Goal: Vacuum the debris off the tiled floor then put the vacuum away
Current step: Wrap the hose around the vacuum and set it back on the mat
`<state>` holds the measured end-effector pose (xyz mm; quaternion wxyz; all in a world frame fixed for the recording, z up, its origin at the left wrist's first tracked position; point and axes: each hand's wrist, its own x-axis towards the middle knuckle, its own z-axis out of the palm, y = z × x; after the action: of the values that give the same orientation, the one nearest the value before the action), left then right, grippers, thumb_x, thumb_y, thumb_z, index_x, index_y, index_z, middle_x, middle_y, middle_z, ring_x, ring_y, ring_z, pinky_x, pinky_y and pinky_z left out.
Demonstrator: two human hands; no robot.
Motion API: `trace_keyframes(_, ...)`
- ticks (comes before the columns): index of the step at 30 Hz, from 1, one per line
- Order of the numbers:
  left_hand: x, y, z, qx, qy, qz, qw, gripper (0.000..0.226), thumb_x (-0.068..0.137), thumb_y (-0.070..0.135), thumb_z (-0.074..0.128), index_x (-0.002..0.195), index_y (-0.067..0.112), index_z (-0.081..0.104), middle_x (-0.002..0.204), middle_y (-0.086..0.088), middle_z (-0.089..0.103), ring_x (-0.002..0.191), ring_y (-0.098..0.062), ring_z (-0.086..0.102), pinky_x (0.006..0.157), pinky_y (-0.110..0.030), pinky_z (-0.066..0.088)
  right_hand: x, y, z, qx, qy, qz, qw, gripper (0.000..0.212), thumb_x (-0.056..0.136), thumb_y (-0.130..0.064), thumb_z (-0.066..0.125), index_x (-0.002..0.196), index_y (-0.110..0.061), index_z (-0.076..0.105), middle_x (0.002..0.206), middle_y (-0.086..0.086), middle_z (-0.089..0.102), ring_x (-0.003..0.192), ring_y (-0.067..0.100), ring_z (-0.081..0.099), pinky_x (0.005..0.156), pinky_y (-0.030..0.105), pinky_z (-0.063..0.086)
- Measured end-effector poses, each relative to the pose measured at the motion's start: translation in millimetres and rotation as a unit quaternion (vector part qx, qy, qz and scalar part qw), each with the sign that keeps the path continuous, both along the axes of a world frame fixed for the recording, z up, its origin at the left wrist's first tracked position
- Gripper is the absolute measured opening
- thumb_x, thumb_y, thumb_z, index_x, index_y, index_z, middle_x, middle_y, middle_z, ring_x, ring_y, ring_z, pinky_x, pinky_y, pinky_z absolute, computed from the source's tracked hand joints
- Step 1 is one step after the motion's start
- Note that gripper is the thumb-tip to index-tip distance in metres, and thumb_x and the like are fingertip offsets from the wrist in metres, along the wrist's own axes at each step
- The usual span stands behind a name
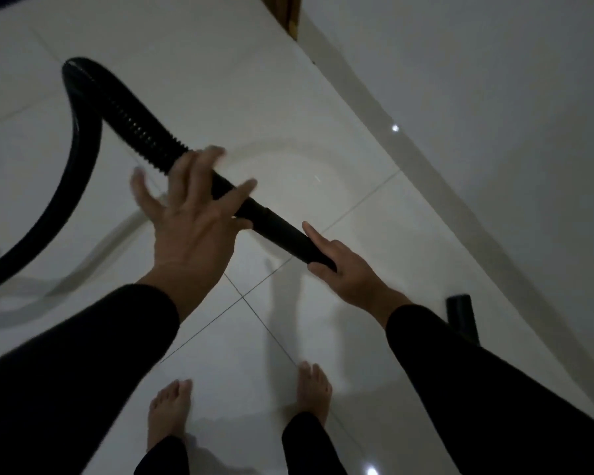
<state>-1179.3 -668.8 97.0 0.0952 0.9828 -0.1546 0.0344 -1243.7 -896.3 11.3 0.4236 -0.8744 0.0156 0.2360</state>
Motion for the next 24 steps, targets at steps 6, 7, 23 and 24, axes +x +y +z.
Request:
trace_keyframes(6, 8.0, -6.5, -7.0, -0.324, 0.092, 0.206, 0.919, 0.067, 0.088, 0.025, 0.062, 0.141, 0.046, 0.028, 0.150, -0.005, 0.018, 0.132, -0.021, 0.030, 0.110, -0.046, 0.032, 19.8, 29.3, -4.9, 0.080, -0.018, 0.075, 0.994, 0.072, 0.097, -0.030, 0.052, 0.133, -0.071, 0.005, 0.134, 0.016, 0.052, 0.116, 0.023, 0.053, 0.098, 0.019, 0.039)
trace_keyframes(7, 12.5, -4.1, -7.1, -0.414, 0.137, 0.196, 0.878, 0.073, 0.090, 0.017, 0.059, 0.143, 0.048, 0.019, 0.151, 0.002, 0.023, 0.129, -0.016, 0.040, 0.106, -0.040, 0.039, 22.6, 38.1, -2.0, 0.089, -0.027, 0.083, 0.992, 0.072, 0.096, -0.032, 0.051, 0.133, -0.073, 0.004, 0.133, 0.016, 0.052, 0.116, 0.025, 0.053, 0.099, 0.023, 0.040)
trace_keyframes(23, 14.3, 248.8, 97.4, -0.595, 0.153, 0.194, 0.765, 0.088, 0.093, -0.003, 0.048, 0.142, 0.053, 0.000, 0.153, 0.005, 0.027, 0.108, -0.003, 0.060, 0.079, -0.018, 0.054, 63.0, 278.0, 104.5, 0.135, -0.102, 0.255, 0.952, 0.067, 0.095, -0.035, 0.058, 0.132, -0.075, 0.018, 0.130, 0.016, 0.056, 0.118, 0.024, 0.053, 0.098, 0.011, 0.037)
trace_keyframes(24, 10.7, 273.5, 102.3, -0.591, 0.153, 0.192, 0.768, 0.090, 0.093, -0.002, 0.049, 0.142, 0.053, -0.001, 0.153, 0.003, 0.028, 0.109, -0.004, 0.060, 0.079, -0.017, 0.053, 62.9, 301.2, 107.9, 0.123, -0.111, 0.261, 0.951, 0.068, 0.095, -0.036, 0.058, 0.132, -0.075, 0.017, 0.124, 0.016, 0.058, 0.111, 0.024, 0.055, 0.095, 0.013, 0.040)
